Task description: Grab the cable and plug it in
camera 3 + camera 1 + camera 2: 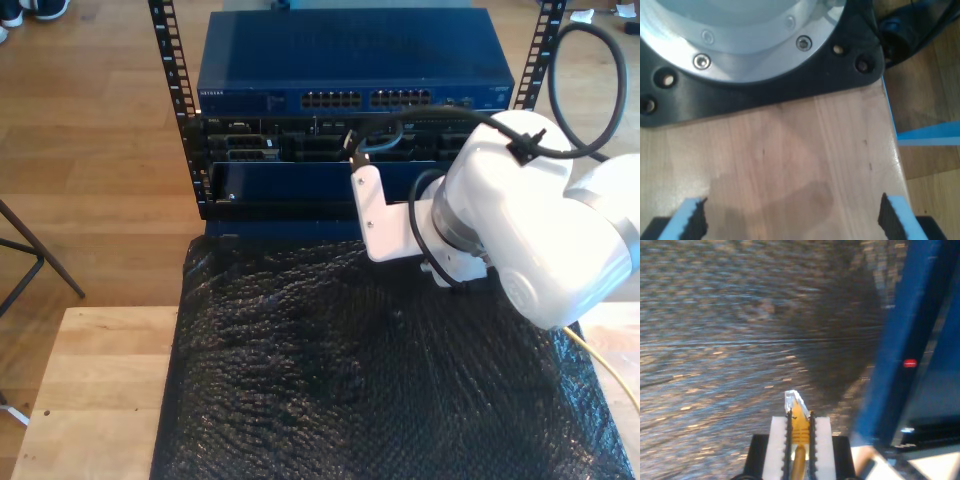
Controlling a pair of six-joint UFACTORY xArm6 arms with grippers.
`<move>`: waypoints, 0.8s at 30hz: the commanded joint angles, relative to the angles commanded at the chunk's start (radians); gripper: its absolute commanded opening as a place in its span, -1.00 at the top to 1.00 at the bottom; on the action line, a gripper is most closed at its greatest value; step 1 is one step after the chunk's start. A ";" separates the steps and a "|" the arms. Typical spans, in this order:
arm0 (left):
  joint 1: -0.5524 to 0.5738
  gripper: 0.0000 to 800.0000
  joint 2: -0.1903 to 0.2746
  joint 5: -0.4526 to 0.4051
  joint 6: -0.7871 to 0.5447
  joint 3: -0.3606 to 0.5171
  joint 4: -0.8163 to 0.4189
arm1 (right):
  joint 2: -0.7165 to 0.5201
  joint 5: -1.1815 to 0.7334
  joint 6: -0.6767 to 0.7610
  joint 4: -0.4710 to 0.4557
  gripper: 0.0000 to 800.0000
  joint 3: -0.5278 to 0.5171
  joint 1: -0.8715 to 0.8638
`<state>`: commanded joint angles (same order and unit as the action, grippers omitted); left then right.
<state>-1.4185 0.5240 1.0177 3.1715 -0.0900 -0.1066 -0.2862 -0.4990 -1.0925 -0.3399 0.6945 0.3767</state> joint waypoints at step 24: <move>0.000 -1.00 0.000 0.000 0.000 0.000 0.000 | 0.153 0.423 0.021 -0.164 1.00 0.107 -0.137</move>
<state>-1.4185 0.5240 1.0177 3.1715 -0.0900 -0.1066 -0.1327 -0.0756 -1.0710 -0.5040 0.8019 0.2401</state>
